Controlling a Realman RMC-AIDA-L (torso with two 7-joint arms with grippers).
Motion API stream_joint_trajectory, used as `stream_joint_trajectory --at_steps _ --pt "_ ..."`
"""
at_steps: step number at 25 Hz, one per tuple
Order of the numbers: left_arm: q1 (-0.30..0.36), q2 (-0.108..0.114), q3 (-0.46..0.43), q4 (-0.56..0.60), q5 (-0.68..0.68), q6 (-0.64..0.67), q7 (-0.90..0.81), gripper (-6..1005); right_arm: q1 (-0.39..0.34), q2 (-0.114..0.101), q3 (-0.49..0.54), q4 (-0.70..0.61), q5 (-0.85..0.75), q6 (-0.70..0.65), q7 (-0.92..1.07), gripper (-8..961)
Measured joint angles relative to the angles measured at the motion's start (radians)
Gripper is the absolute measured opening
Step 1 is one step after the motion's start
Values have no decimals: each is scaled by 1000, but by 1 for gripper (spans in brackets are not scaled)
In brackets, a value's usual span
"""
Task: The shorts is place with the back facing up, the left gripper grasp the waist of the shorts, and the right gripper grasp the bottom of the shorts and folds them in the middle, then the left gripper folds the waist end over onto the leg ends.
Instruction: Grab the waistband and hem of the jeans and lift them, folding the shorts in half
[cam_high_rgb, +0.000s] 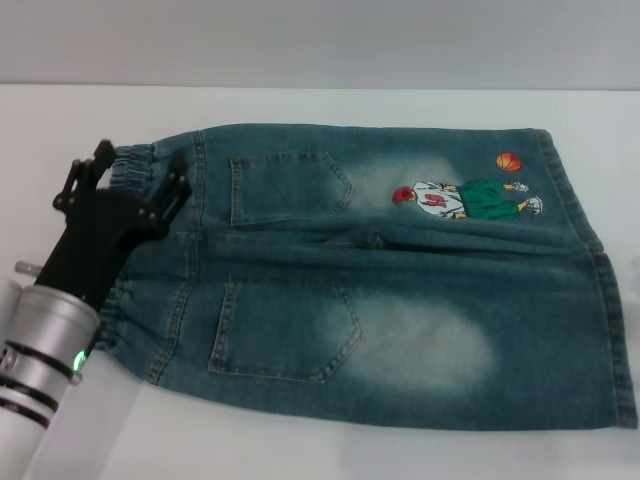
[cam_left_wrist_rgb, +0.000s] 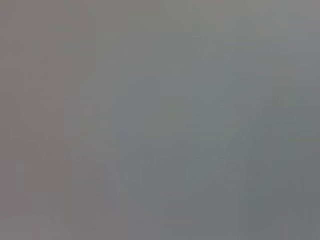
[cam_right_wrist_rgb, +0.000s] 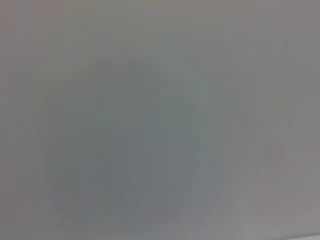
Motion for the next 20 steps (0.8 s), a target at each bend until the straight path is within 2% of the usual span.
stream_joint_trajectory --at_steps 1,2,3,4,5,8,12,14,17,19,20 --pt "-1 17 -5 -60 2 -33 4 845 -16 -11 -3 75 -35 -78 27 712" --pt "-3 25 -14 -92 10 -56 9 845 -32 -13 -3 121 -58 -125 39 711" --pt "-3 25 -14 -92 10 -56 9 845 -32 -13 -3 121 -58 -125 39 711" --pt "-3 25 -14 -92 10 -56 9 845 -52 -15 -1 178 -80 -176 54 710" --pt "4 33 -50 -148 44 -121 10 845 -80 -18 0 255 -113 -249 86 710" --pt "32 37 -103 -226 100 -216 10 845 -173 -30 6 521 -249 -481 215 709" --pt "85 40 -186 -368 184 -397 10 845 -296 -21 30 851 -443 -709 380 708" --pt "121 48 -226 -482 215 -531 10 845 -338 -14 40 992 -580 -800 516 708" --pt "171 55 -278 -628 232 -716 11 845 -357 -13 54 1094 -776 -858 755 707" --pt "217 56 -337 -761 261 -891 11 845 -358 -13 83 1160 -961 -858 989 707" --pt "227 56 -354 -791 268 -942 11 845 -359 -13 89 1174 -998 -855 1033 706"
